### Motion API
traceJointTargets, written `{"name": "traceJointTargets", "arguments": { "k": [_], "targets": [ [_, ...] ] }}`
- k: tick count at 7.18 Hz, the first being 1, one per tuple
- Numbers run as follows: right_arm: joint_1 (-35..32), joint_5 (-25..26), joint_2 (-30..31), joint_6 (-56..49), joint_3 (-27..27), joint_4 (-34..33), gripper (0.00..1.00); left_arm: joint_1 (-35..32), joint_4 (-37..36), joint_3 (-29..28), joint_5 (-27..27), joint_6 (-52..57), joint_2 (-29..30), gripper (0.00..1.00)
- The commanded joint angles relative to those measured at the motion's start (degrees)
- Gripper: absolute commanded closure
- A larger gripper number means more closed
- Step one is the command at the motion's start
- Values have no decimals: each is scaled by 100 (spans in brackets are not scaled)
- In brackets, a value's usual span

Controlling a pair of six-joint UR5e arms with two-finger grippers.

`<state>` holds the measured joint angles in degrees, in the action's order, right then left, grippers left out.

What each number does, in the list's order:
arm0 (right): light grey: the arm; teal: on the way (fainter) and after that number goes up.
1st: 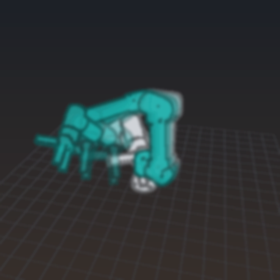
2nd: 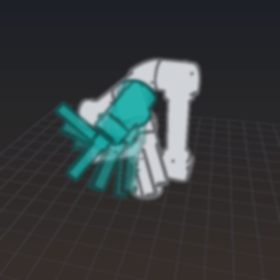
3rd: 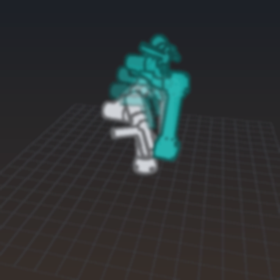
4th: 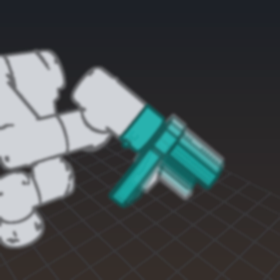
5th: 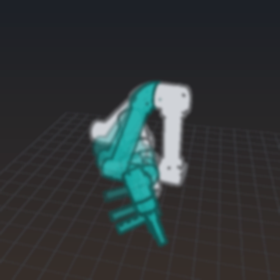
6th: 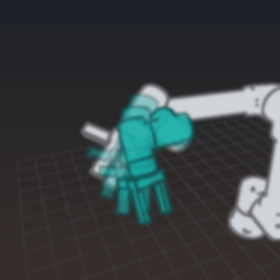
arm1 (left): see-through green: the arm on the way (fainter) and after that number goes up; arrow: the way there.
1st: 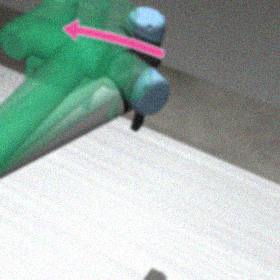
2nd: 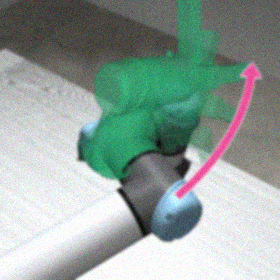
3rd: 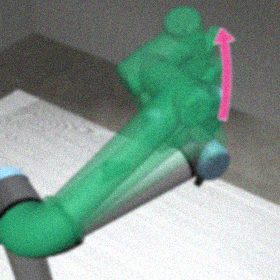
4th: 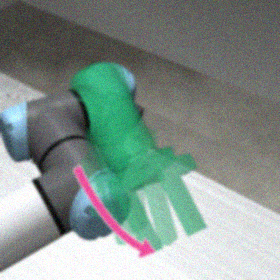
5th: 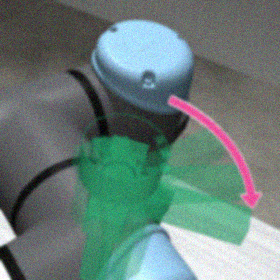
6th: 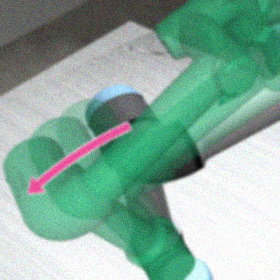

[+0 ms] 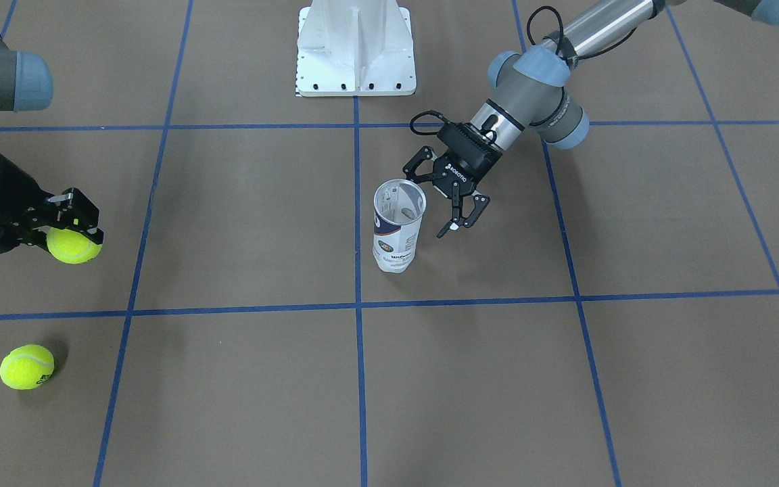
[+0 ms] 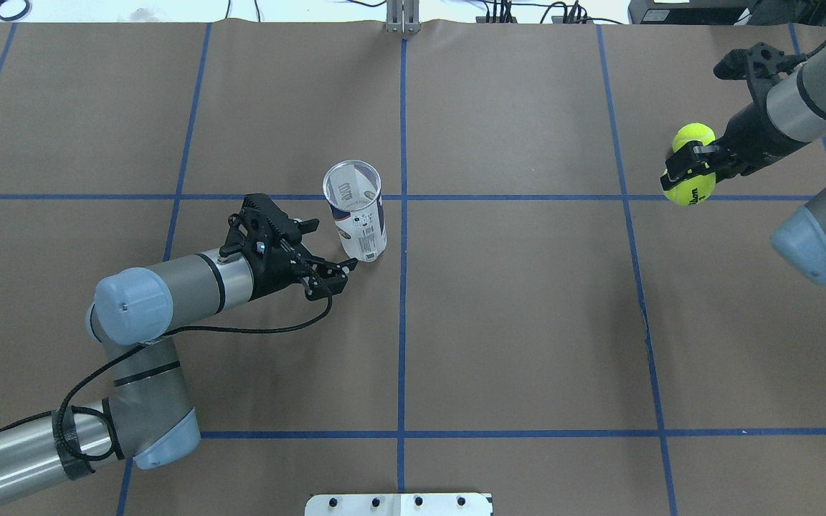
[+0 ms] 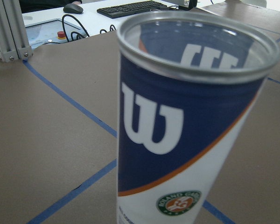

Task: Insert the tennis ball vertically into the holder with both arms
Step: 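Lift the ball with the right gripper while the left gripper grasps the can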

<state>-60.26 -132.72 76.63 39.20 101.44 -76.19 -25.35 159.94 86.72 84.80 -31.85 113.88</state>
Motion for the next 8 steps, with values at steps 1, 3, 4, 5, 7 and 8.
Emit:
{"name": "traceJointTargets", "arguments": {
  "k": [1,3,4,5,7,8],
  "targets": [
    [-117,-235,-383,0,16,-463,100,57,-7,-49,-59,-23,134,1],
    [-126,-263,-544,0,42,-563,100,118,-7,-303,-463,-23,336,1],
    [-135,-315,-588,0,51,-564,100,118,-7,-383,-481,-23,441,1],
    [-170,-394,-614,0,60,-564,100,118,-7,-410,-481,-14,443,1],
    [-188,-526,-676,9,199,-590,100,118,-7,-445,-481,-5,443,1],
    [-188,-527,-676,9,261,-590,100,118,-7,-454,-490,-5,443,1]
  ]
}}
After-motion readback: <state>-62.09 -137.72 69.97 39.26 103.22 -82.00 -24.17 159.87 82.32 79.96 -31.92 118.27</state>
